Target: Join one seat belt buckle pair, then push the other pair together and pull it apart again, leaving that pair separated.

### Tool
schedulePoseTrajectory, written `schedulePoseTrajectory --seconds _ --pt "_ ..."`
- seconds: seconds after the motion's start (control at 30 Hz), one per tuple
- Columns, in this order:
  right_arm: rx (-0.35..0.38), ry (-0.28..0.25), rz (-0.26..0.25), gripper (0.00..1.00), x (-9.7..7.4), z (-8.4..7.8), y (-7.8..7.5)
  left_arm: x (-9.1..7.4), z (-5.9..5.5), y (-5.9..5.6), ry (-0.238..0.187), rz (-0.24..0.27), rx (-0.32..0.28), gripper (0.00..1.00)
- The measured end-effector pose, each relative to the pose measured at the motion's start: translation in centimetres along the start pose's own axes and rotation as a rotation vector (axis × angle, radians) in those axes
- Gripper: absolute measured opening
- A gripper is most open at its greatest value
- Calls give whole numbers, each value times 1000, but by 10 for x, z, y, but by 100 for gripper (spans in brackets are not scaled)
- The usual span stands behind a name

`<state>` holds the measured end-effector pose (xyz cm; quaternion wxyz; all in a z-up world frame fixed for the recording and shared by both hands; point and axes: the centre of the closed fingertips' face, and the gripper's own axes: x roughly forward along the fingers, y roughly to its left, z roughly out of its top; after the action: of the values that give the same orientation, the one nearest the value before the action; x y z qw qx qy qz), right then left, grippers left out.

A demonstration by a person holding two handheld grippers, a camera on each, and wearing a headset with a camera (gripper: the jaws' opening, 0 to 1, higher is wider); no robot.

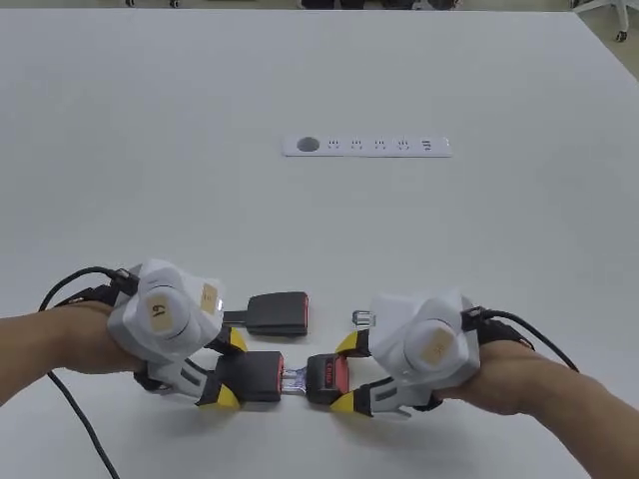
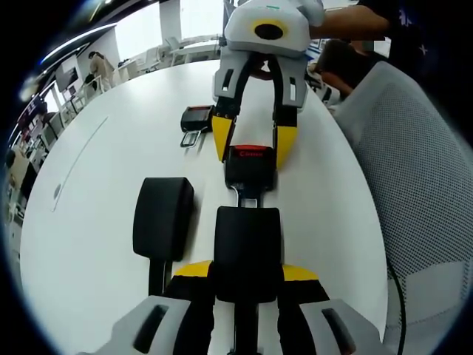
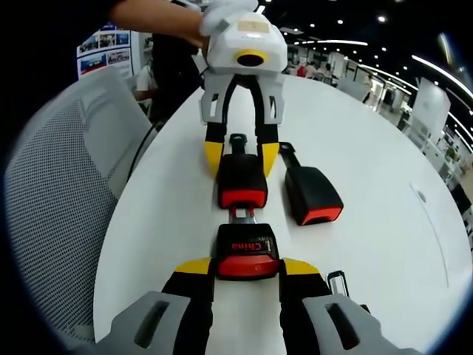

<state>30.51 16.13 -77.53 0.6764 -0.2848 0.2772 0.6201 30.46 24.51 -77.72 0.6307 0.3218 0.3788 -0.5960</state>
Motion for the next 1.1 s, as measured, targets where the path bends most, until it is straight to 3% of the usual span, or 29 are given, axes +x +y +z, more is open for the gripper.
schedulePoseTrajectory --seconds 0.57,1.1 --pt "-26 -4 -12 30 2 2 0 1 -1 0 -9 2 2 33" --pt "6 -7 -22 28 3 3 -1 1 -1 1 -6 4 7 32"
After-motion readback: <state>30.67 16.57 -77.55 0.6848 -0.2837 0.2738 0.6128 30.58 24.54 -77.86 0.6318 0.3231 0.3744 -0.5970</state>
